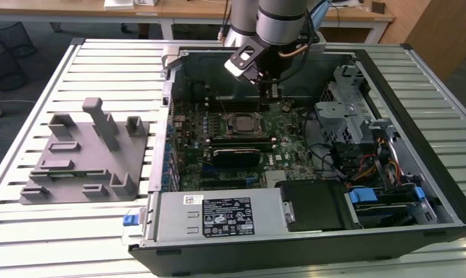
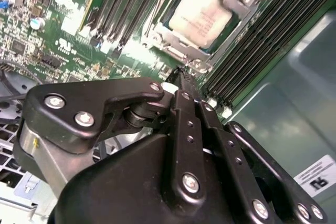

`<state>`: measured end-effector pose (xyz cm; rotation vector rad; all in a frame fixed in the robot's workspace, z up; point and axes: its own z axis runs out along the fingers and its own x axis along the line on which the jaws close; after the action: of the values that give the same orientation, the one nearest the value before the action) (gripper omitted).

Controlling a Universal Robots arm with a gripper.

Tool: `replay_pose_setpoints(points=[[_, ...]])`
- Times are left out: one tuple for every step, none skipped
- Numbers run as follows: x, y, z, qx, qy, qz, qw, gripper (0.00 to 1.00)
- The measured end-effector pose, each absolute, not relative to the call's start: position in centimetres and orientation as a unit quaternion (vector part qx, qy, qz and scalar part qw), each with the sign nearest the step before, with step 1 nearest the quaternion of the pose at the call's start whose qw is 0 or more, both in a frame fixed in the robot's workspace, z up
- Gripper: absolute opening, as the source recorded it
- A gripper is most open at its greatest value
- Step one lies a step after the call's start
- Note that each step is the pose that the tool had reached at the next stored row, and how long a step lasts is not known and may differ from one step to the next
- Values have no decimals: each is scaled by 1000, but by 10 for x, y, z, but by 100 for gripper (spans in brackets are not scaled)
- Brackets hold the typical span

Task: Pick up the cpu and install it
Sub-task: 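Close the cpu cover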

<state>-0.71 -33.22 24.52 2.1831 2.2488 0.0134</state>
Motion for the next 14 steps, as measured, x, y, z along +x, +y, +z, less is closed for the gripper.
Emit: replay_pose_setpoints(points=[[-9,-332,245,697,717,4,4,11],[-11,-332,245,697,718,4,4,11],[-12,-332,245,697,718,4,4,11],[-15,-332,245,697,717,4,4,11],[-17,-332,245,697,717,4,4,11],[-20,-332,245,697,717,4,4,11],[-22,-332,244,697,717,4,4,11],[-25,-332,244,697,717,4,4,11],[-27,-332,244,697,717,4,4,11],[-29,-332,244,697,717,4,4,11],[-31,-332,243,697,717,4,4,11],[-33,-332,243,697,718,4,4,11],[-35,-332,242,697,717,4,4,11],[-37,-332,242,697,717,4,4,11]])
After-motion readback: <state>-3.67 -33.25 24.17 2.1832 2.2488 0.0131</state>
